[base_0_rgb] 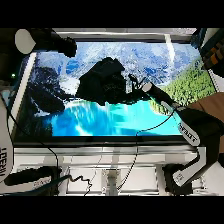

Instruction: Fold the clothes and pants, and hang the long-sleeved shirts on hangers.

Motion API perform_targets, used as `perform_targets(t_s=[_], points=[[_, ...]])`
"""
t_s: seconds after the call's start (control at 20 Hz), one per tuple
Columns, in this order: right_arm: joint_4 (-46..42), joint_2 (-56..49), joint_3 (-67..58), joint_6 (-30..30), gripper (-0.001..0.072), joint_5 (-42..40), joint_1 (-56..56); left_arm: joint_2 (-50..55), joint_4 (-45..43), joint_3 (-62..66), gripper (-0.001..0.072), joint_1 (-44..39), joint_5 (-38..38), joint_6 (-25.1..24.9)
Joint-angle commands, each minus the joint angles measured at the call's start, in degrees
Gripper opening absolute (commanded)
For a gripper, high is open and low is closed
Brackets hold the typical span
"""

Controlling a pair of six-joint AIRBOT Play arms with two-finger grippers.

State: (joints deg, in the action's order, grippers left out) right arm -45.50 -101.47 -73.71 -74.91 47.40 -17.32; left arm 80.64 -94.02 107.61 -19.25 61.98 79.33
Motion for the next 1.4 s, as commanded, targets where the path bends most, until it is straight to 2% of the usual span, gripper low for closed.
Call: perform_targets(t_s=[0.0, 0.3, 0.5, 0.95, 1.05, 1.25, 1.35], points=[[-3.4, -0.3, -0.8, -2.6, 0.0565, 2.7, 0.0, 0.0, 0.0, 0.0, 0.0538, 0.0, 0.0, 0.0], [-3.2, -0.4, -0.8, -2.6, 0.0565, 2.3, 0.0, 1.1, 0.7, 0.0, 0.0537, 0.0, 0.7, 0.0], [-0.9, -0.5, -0.8, -2.6, 0.0565, -3.5, 0.0, 4.0, 1.1, -1.6, 0.0537, 0.0, 3.0, 0.0], [0.5, -5.8, -9.0, -2.6, 0.0565, 0.2, -0.1, 5.1, 4.3, -2.9, 0.0537, 0.0, 3.1, 0.2], [-3.5, -5.4, -11.0, -2.6, 0.0563, 3.3, 0.9, 5.1, 4.3, -2.9, 0.0537, 0.0, 3.5, 0.2], [-12.7, -5.2, -16.0, -2.4, 0.0542, 18.6, 6.8, 4.8, 4.3, -2.9, 0.0537, 0.0, 4.5, 0.2], [-13.6, -5.2, -17.0, 0.2, 0.0542, 24.5, 11.3, 4.3, 4.2, -2.9, 0.0537, 0.1, 5.1, 0.2]])
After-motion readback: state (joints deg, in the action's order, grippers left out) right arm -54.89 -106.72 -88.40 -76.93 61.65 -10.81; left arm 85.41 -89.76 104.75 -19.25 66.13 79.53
